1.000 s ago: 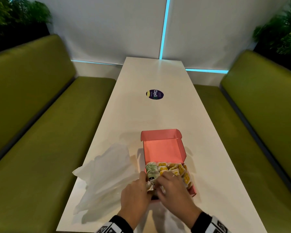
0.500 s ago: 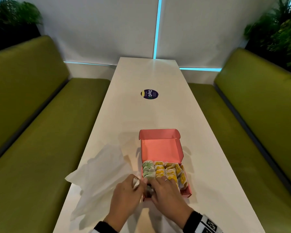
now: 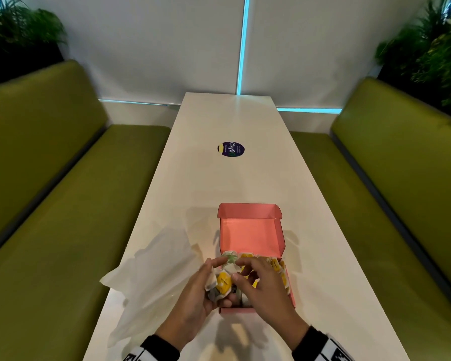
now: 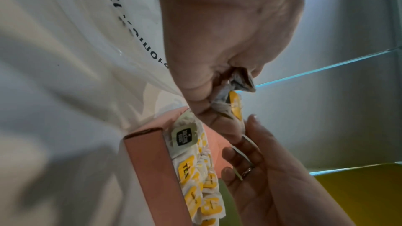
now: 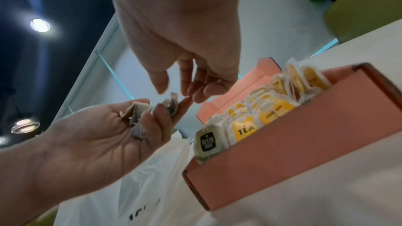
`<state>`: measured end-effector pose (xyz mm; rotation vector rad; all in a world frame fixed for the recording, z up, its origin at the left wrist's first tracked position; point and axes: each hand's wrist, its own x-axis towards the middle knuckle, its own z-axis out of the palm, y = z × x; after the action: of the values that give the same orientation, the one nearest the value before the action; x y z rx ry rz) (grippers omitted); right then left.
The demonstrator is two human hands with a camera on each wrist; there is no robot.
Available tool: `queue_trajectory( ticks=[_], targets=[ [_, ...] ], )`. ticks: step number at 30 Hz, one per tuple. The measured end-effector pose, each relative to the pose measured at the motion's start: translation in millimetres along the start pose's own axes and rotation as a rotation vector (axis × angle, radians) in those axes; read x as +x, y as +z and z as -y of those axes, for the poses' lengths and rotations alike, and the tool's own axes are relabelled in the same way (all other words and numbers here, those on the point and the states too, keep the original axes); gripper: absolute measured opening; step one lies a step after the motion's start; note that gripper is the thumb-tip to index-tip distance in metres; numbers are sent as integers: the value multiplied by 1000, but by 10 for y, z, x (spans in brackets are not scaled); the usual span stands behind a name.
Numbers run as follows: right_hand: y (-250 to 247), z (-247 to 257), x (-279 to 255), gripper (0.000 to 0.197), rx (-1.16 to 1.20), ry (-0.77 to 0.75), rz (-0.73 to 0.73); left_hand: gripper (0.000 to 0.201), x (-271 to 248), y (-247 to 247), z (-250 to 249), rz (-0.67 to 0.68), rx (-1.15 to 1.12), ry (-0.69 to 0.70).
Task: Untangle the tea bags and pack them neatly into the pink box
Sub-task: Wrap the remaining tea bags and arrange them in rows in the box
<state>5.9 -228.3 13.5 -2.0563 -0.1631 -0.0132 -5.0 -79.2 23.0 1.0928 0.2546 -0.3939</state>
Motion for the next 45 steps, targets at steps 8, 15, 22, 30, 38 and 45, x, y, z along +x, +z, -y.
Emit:
queue_trajectory(
  ticks=[8,15,22,30,38,45],
  targets=[
    [-130,55,100,17,169,183,25,36,19,68,36,-9,-20,-18],
    [-277,109,126,8,529,317,-20,13,30,60,43,-132,161,11],
    [-275,59,70,11,556,308,-49,24,17,159,-3,-97,251,41],
    [-512,22,34,22,491,320,109,16,88,194,-69,-148,477,235],
    [-560,93,30,34,449,284,118,17,121,259,-55,-205,512,262],
    [-522,67,-1,10,355,310,136,19,122,256,-92,-264,647,438]
  ],
)
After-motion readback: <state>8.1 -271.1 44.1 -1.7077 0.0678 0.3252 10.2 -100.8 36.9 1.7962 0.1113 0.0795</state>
